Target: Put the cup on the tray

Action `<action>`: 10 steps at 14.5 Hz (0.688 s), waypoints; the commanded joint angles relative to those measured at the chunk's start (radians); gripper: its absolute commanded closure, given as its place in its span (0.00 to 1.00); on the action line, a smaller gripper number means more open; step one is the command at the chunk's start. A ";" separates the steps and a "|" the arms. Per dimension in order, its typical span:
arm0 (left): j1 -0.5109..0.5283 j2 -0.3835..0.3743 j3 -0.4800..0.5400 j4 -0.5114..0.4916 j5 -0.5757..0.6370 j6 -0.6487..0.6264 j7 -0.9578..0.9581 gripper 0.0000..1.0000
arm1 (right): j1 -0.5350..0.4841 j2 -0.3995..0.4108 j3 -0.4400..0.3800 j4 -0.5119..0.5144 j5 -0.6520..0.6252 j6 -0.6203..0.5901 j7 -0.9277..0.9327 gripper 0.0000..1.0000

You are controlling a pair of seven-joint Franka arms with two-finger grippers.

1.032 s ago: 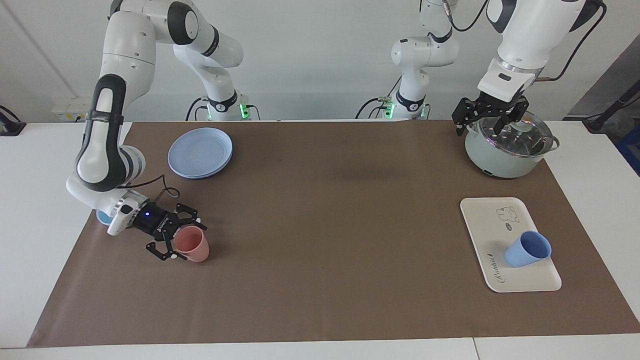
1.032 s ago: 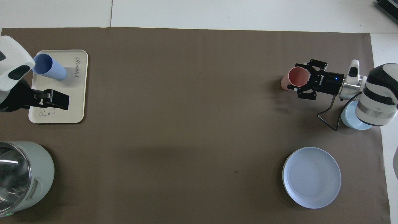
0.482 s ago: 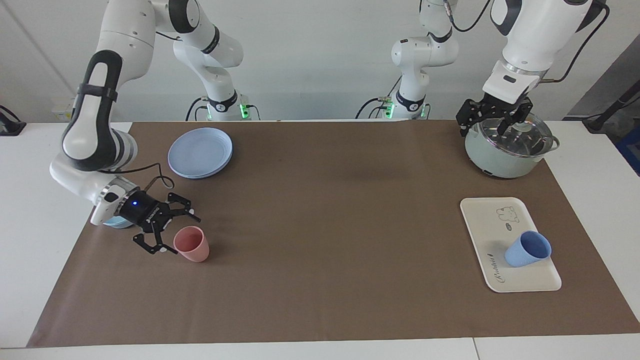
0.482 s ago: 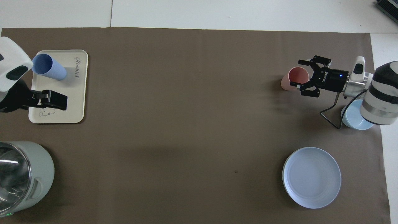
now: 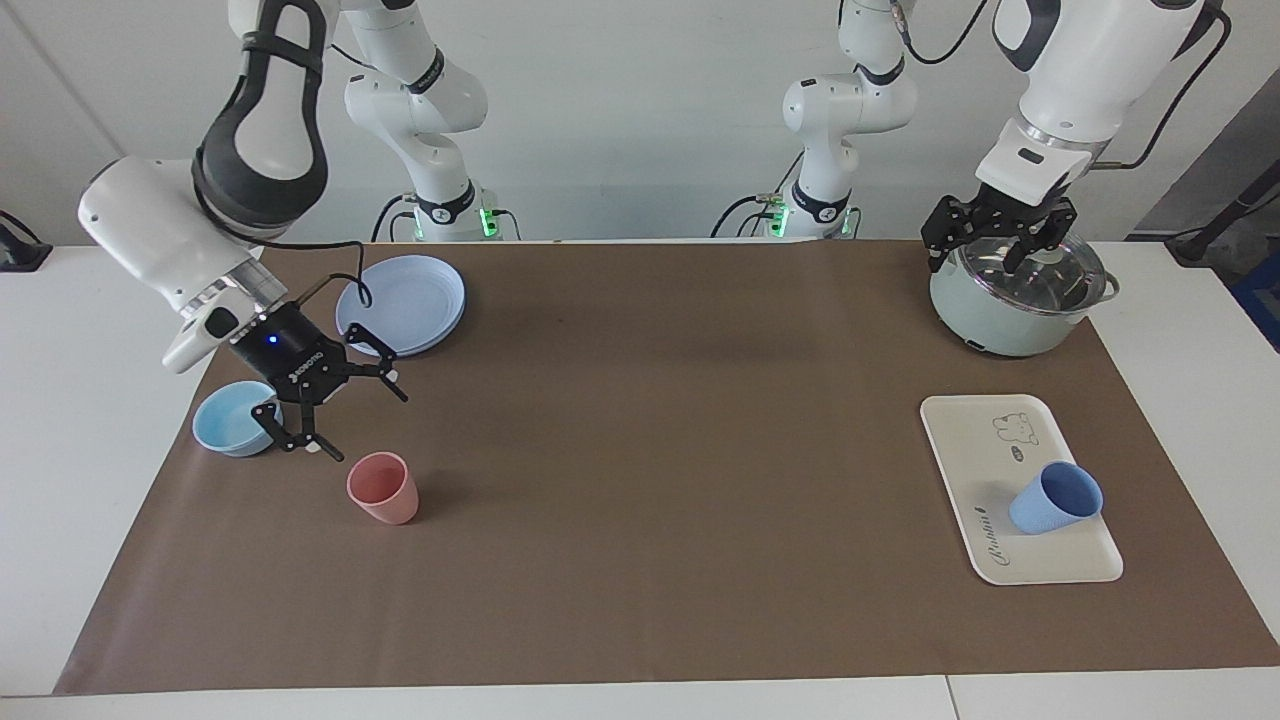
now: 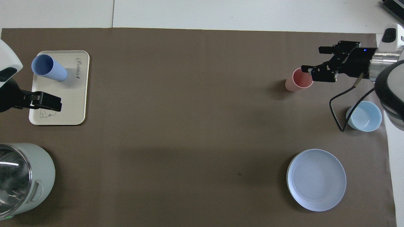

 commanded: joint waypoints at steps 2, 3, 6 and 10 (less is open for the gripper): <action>0.019 -0.019 0.002 -0.026 -0.073 0.016 0.014 0.00 | 0.059 -0.057 0.001 0.008 -0.392 -0.004 0.514 0.00; 0.016 -0.020 0.000 -0.026 -0.073 0.007 0.013 0.00 | 0.071 -0.076 0.001 0.010 -0.475 -0.041 0.634 0.00; 0.012 -0.022 0.000 -0.025 -0.070 -0.005 0.012 0.00 | 0.070 -0.129 -0.002 0.031 -0.643 -0.200 0.954 0.00; 0.016 -0.020 0.000 -0.022 -0.063 -0.005 0.011 0.00 | 0.035 -0.186 -0.017 0.123 -0.697 -0.474 1.206 0.00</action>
